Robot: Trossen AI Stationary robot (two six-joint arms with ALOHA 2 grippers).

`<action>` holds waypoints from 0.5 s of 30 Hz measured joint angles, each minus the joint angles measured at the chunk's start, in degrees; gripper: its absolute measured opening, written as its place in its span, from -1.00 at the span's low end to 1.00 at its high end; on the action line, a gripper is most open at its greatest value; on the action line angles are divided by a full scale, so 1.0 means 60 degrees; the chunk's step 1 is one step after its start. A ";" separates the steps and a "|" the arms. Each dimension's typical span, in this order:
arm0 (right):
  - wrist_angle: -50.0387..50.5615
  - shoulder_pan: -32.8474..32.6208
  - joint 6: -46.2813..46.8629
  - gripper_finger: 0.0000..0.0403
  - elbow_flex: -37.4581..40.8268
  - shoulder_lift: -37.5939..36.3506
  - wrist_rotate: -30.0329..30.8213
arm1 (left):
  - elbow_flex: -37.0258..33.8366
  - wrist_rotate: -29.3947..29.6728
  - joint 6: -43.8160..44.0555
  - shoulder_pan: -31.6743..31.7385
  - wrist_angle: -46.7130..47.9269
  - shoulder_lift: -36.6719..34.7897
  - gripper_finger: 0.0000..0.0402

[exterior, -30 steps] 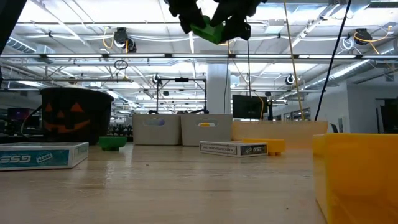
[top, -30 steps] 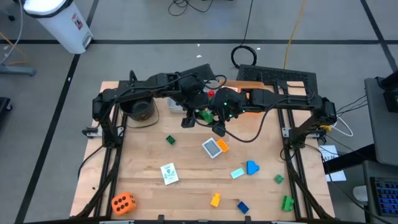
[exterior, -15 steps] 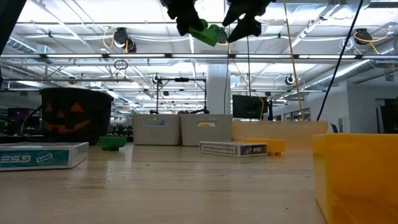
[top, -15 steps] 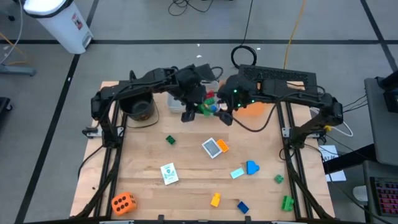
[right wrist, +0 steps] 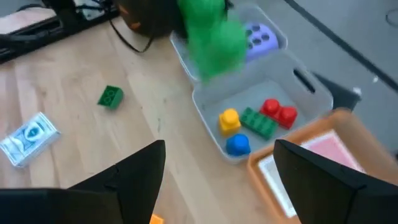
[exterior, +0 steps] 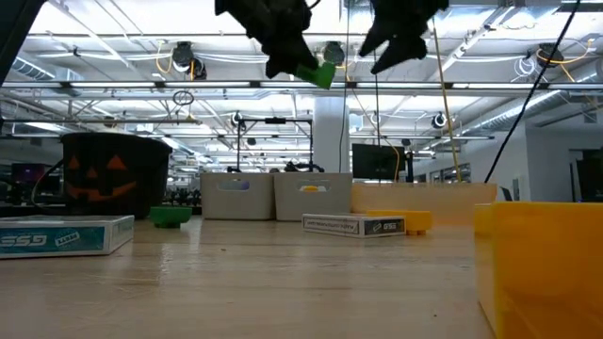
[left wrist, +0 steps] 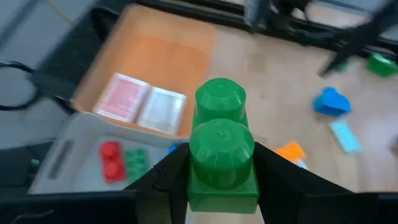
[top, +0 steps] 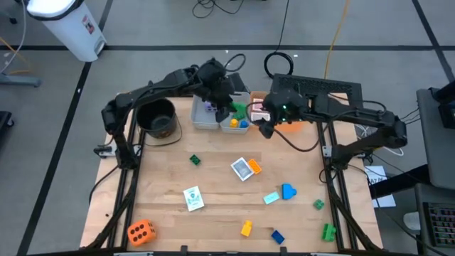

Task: Pick & Place Toys
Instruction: Put the green gamepiece into the right gray bin

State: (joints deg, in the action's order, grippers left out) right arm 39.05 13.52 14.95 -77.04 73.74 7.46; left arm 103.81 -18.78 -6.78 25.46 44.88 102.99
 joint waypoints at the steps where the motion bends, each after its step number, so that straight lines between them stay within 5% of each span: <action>1: -0.0262 0.0000 0.0228 0.42 0.0328 -0.0179 0.0000 | -0.0121 0.0143 0.0012 0.0015 -0.0245 -0.0018 -0.28; 8: -0.2927 0.0000 0.1764 0.43 0.2673 -0.1283 -0.0004 | -0.1380 0.0738 0.0874 -0.0074 -0.2099 -0.0006 -0.28; 15: -0.4564 0.0000 0.3092 0.41 0.4277 -0.1946 -0.0025 | -0.2504 0.2829 0.1026 -0.0427 -0.3065 -0.0009 -0.32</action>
State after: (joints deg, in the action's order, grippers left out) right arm 11.66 13.52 33.50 -51.37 62.06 7.31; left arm 88.79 -1.81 -0.62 22.90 26.48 102.94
